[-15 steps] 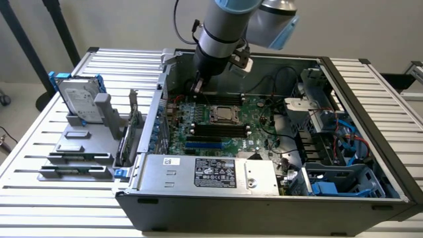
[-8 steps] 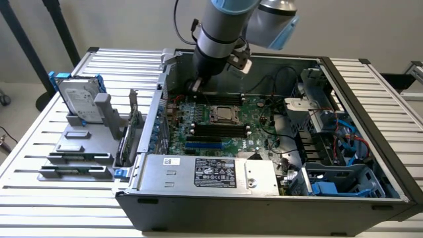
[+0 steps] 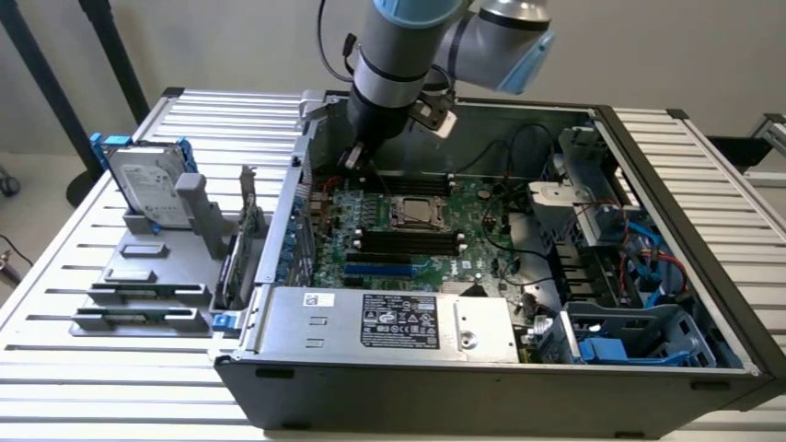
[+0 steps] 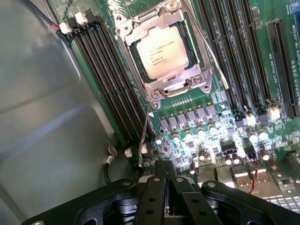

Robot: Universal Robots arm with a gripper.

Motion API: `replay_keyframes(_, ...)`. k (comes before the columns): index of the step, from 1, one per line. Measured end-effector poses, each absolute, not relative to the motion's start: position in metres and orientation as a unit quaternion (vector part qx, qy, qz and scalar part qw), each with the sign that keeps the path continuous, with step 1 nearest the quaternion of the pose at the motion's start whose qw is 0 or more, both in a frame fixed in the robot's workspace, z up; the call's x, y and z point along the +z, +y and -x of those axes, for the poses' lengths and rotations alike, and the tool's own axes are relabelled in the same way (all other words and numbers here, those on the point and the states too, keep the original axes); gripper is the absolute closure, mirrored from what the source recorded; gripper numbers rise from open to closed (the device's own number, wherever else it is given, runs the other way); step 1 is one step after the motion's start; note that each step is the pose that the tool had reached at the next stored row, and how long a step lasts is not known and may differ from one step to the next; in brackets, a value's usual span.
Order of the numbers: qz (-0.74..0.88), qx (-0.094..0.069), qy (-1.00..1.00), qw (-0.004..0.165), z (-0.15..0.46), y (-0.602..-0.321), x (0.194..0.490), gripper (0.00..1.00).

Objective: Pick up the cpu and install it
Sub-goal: 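Install the first cpu locking lever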

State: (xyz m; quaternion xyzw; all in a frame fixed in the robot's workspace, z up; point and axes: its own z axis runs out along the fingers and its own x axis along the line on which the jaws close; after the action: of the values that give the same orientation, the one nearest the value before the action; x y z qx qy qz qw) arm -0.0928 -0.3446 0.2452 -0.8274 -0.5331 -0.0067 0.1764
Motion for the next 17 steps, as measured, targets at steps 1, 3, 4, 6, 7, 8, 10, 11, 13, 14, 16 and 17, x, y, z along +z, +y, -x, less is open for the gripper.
replay_keyframes(1, 0.831, -0.008, -0.528, 0.176, 0.0931, -0.3446, 0.2452, 0.89)
replay_keyframes(3, 0.837, -0.01, -0.517, 0.176, 0.0932, -0.3446, 0.2452, 0.89)
replay_keyframes(4, 0.841, -0.011, -0.511, 0.176, 0.0932, -0.3446, 0.2452, 0.89)
replay_keyframes(6, 0.849, -0.014, -0.498, 0.176, 0.0932, -0.3446, 0.2452, 0.89)
replay_keyframes(7, 0.853, -0.015, -0.492, 0.176, 0.0933, -0.3446, 0.2452, 0.89)
replay_keyframes(8, 0.856, -0.017, -0.485, 0.176, 0.0933, -0.3446, 0.2452, 0.89)
replay_keyframes(10, 0.862, -0.019, -0.475, 0.176, 0.0933, -0.3446, 0.2452, 0.89)
replay_keyframes(11, 0.865, -0.02, -0.47, 0.175, 0.0935, -0.3446, 0.2452, 0.89)
replay_keyframes(13, 0.869, -0.022, -0.462, 0.176, 0.0938, -0.3446, 0.2452, 0.89)
replay_keyframes(14, 0.871, -0.023, -0.458, 0.176, 0.0942, -0.3446, 0.2452, 0.89)
replay_keyframes(16, 0.874, -0.024, -0.452, 0.176, 0.0957, -0.3447, 0.2452, 0.89)
replay_keyframes(17, 0.875, -0.025, -0.449, 0.176, 0.0968, -0.3446, 0.2452, 0.89)
